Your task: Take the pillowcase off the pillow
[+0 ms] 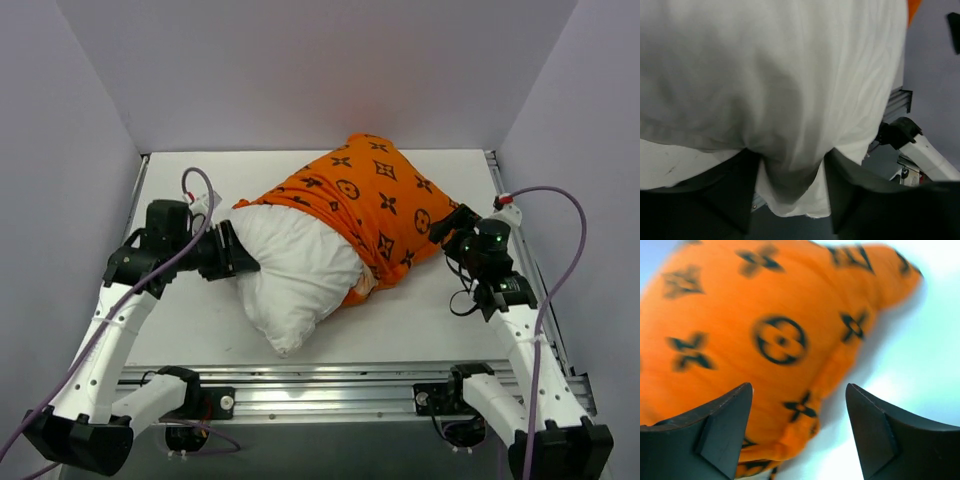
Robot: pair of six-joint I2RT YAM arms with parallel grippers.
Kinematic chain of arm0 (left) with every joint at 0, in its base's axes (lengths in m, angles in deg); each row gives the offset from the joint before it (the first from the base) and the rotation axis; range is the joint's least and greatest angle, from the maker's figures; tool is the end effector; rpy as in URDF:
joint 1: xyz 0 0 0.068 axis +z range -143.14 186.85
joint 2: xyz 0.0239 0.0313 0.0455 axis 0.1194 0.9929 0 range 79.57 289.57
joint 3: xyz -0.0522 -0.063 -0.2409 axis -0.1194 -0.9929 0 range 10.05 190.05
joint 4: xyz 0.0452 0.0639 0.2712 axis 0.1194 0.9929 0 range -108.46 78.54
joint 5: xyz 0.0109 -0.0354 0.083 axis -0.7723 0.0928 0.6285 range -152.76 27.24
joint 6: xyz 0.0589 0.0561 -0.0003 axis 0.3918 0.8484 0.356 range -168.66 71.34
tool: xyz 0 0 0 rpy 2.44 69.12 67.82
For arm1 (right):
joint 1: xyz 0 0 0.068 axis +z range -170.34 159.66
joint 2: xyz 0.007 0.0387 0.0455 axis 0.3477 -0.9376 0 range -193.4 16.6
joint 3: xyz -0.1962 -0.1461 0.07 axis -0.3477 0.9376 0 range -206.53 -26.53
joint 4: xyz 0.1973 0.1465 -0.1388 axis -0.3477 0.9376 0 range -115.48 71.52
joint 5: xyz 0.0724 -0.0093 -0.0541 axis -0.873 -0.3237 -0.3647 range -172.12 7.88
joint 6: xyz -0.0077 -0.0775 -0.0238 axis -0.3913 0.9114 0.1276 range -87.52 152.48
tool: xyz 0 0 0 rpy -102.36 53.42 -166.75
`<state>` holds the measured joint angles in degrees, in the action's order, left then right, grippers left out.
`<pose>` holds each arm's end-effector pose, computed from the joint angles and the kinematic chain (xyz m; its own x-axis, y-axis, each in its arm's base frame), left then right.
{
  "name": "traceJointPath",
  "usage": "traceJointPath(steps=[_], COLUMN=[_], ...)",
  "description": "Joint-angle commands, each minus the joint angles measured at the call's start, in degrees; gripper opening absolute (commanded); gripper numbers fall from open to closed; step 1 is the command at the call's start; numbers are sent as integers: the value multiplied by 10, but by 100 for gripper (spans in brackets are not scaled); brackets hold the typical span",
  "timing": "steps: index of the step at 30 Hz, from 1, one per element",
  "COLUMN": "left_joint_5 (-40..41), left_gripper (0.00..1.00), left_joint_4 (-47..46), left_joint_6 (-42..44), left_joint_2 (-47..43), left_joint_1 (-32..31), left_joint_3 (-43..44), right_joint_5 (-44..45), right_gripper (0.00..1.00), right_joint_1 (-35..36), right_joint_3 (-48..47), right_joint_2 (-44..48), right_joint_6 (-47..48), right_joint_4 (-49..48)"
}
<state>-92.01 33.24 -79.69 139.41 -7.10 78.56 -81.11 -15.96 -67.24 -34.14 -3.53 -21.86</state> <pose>0.2353 -0.0939 0.3323 -0.8546 -0.2509 -0.4546 0.1361 0.7366 -0.6625 0.2782 0.0201 0.2816 -0.2252 0.5724 -0.7884 0.0904 0.8180 0.5680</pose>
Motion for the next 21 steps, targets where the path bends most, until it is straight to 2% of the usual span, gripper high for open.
traceJointPath(steps=[1,3,4,6,8,9,13,17,21], left_joint_5=[139,184,197,222,227,227,228,229,207], left_gripper=[71,98,94,94,94,94,94,94,94], left_joint_4=[31,34,35,38,39,38,52,52,8], left_joint_6=[17,-3,-10,-22,-24,-23,-1,20,63], left_joint_2=[-37,-61,-66,-69,-64,-60,-32,-7,43], left_joint_1=[-14,-13,-13,-13,-14,-14,-14,-14,-16], left_joint_3=[-50,-75,-75,-52,-25,6,99,171,179], right_joint_5=[2,-83,-106,-127,-90,-74,-37,-22,17], right_gripper=[73,77,79,80,80,81,81,81,82], right_joint_1=[18,33,41,82,128,178,249,296,325], right_joint_3=[-65,-85,-96,-125,-179,-197,-265,-302,-326], right_joint_2=[33,21,10,-41,-78,-114,-193,-254,-316], right_joint_6=[64,76,81,95,134,149,200,242,271], right_joint_4=[55,16,4,-11,-5,-4,-12,-27,-30])
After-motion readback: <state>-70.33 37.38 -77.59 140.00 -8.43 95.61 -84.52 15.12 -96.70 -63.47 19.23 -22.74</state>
